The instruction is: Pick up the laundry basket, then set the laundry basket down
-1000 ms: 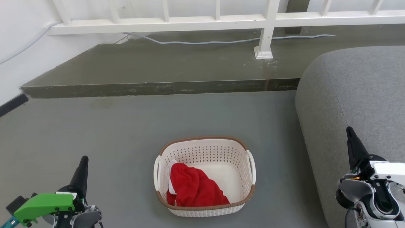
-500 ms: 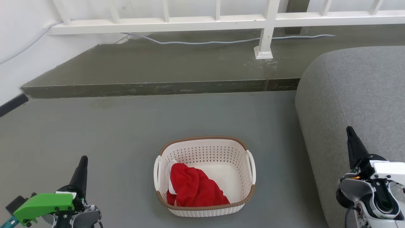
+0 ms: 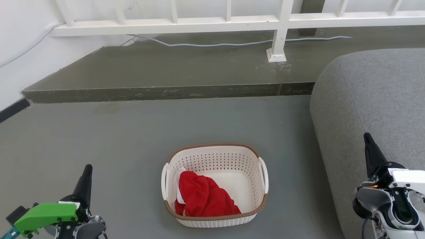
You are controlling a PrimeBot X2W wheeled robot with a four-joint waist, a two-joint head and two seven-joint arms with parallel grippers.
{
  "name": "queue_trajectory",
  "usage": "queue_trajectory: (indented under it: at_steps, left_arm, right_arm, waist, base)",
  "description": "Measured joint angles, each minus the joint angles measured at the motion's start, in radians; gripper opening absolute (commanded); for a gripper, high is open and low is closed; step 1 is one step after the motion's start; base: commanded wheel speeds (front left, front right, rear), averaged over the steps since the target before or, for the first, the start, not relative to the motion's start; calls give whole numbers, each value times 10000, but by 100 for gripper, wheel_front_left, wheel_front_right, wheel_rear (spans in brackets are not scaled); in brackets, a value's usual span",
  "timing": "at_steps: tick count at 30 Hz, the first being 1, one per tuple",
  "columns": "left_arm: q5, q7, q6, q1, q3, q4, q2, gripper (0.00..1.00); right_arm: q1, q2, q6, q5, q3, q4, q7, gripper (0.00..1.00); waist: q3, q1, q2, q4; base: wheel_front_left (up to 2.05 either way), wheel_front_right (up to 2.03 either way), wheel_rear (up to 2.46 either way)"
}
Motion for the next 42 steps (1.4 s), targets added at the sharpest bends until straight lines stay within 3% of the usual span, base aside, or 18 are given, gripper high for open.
queue_trajectory:
  at_steps: [42]
  left_arm:
    - [0,6,-65,-10,73,107,-4,0]
  right_arm:
    - [-11,4,2,0,-33,75,58,0]
  waist:
    - [-4,0,0,1]
  base:
    - [0,0,0]
